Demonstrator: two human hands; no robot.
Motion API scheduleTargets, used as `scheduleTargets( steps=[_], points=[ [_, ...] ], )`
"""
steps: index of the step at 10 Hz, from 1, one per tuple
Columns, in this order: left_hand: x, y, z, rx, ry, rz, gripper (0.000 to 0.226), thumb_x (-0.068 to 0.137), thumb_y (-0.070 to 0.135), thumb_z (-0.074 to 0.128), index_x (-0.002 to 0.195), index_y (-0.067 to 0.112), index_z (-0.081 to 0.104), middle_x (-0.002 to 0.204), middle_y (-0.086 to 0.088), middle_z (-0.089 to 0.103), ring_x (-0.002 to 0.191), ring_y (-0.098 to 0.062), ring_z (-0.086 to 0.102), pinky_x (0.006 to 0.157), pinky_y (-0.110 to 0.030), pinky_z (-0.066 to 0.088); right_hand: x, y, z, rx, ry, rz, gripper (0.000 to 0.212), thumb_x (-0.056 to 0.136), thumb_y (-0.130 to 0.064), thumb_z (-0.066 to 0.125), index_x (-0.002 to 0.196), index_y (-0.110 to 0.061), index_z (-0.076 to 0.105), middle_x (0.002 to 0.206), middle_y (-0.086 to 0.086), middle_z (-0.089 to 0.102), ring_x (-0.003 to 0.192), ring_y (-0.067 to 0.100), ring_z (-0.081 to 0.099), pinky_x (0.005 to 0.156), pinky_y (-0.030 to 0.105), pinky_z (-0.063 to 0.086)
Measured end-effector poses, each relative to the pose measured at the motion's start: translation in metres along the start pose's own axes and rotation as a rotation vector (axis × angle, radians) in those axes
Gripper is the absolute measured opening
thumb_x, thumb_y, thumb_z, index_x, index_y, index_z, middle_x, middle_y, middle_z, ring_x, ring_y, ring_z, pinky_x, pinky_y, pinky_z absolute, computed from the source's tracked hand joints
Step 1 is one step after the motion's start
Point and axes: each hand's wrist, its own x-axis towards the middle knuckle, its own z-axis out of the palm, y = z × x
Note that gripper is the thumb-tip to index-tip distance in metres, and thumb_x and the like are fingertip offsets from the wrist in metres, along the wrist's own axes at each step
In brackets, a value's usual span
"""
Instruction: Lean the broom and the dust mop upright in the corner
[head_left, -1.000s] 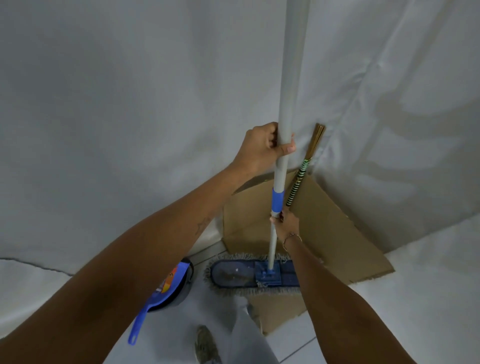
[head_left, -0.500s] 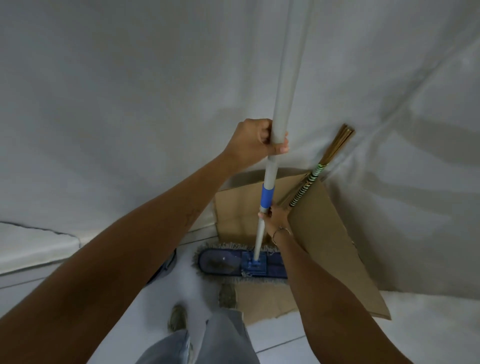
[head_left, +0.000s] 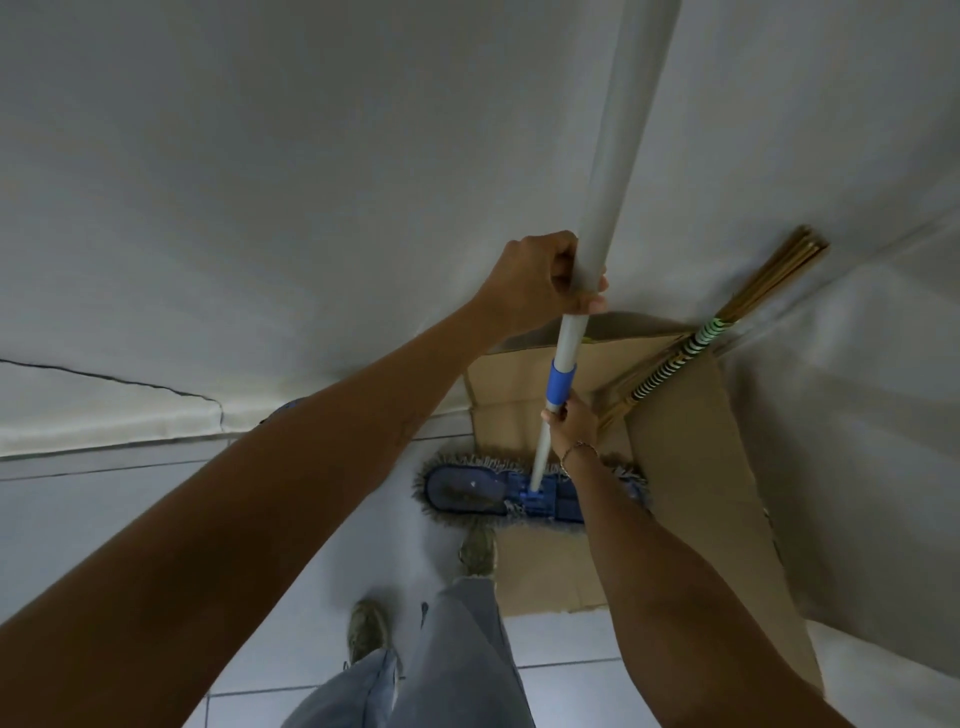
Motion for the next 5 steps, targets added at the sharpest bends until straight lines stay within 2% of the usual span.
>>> scheduleTargets(
  steps=[1,2,3,4,5],
  points=[
    [0.005,0.001,0.0,-0.002,-0.003,-0.008,0.047,0.07,0.011,0.078,0.111,0.0,0.058,0.107,-0.009,0.072,0.087,-0.007,0.069,0.075,-0.003,0.052,0.002,0.0,-0.002,0.01,0.007,0.009,0.026,0.082,-0.006,0.063,0.108,-0.002,0.058,0.102,0.02,0.068,0.096,0.033,0.062,0.081,0.032,0.046],
    [0.003,-0.003,0.002,-0.015,0.013,-0.006,0.044,0.074,0.014,0.075,0.112,0.002,0.056,0.108,-0.006,0.071,0.089,-0.006,0.066,0.072,-0.001,0.05,0.003,0.002,-0.002,0.025,0.006,-0.003,0.027,0.081,-0.006,0.065,0.106,-0.001,0.058,0.102,0.02,0.068,0.096,0.032,0.063,0.08,0.03,0.045],
    [-0.005,-0.007,0.004,-0.015,0.037,-0.022,0.041,0.079,0.015,0.07,0.115,0.003,0.055,0.115,-0.007,0.068,0.098,-0.011,0.066,0.084,-0.013,0.054,-0.002,0.001,-0.003,0.027,-0.024,0.013,0.031,0.08,-0.006,0.065,0.11,-0.001,0.057,0.108,0.02,0.066,0.101,0.031,0.062,0.088,0.035,0.049],
    [-0.024,-0.014,0.0,0.044,0.041,-0.039,0.051,0.083,0.013,0.065,0.13,0.007,0.047,0.132,-0.01,0.058,0.12,-0.02,0.057,0.106,-0.029,0.045,-0.014,0.005,-0.007,0.052,-0.008,-0.008,0.036,0.081,-0.001,0.062,0.116,-0.002,0.056,0.118,0.018,0.064,0.111,0.031,0.059,0.098,0.045,0.049],
    [-0.052,-0.025,-0.011,0.132,0.08,-0.051,0.055,0.089,0.004,0.055,0.14,0.013,0.038,0.145,-0.006,0.047,0.132,-0.018,0.046,0.105,-0.019,0.035,-0.036,0.007,-0.01,0.096,0.034,-0.056,0.035,0.084,0.002,0.057,0.12,0.002,0.055,0.123,0.018,0.061,0.115,0.03,0.057,0.099,0.039,0.048]
  ],
)
